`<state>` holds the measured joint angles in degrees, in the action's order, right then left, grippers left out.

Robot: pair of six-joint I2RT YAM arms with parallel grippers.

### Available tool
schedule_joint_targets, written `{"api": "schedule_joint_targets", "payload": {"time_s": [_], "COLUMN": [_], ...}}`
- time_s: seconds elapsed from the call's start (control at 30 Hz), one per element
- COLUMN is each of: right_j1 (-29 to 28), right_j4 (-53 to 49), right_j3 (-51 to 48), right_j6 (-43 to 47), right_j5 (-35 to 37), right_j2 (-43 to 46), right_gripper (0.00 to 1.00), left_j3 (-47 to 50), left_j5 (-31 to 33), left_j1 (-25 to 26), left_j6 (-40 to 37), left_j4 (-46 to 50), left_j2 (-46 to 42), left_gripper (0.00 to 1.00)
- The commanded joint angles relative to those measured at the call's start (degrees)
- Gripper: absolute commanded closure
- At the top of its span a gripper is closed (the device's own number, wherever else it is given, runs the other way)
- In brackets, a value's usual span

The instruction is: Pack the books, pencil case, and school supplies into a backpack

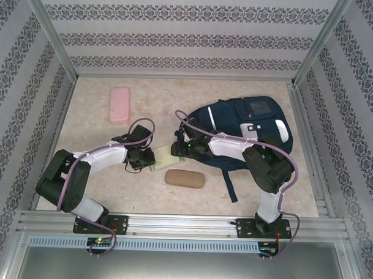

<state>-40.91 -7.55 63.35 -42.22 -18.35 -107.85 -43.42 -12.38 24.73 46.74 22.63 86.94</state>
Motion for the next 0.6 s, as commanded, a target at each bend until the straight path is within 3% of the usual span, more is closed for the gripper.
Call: {"api": "schedule_joint_targets", "payload": {"time_s": [0.0,0.27,0.57], "right_j1": [-1.7,-0.9,-0.7], "right_j4": [11.4,15.1,14.6], "right_j3": [-2.1,-4.8,-6.2], "right_j6": [-4.6,-5.5,-4.5], "right_j5": [-15.9,-23.0,-25.5], "right_j2": [-1.5,4.9,6.4], "right_gripper": [0.53,0.60,0.64], "left_j3": [3.2,2.2,-0.5], "left_j5": [0.0,1.2,3.6], "left_j1": [0.3,0.2,0.1], "left_j6": [-0.1,-1.2,-5.5], "left_j4": [-1.2,-0.3,2.8], "left_j2": [4.5,4.8,5.1], "left_gripper": [0.82,0.83,0.83]}}
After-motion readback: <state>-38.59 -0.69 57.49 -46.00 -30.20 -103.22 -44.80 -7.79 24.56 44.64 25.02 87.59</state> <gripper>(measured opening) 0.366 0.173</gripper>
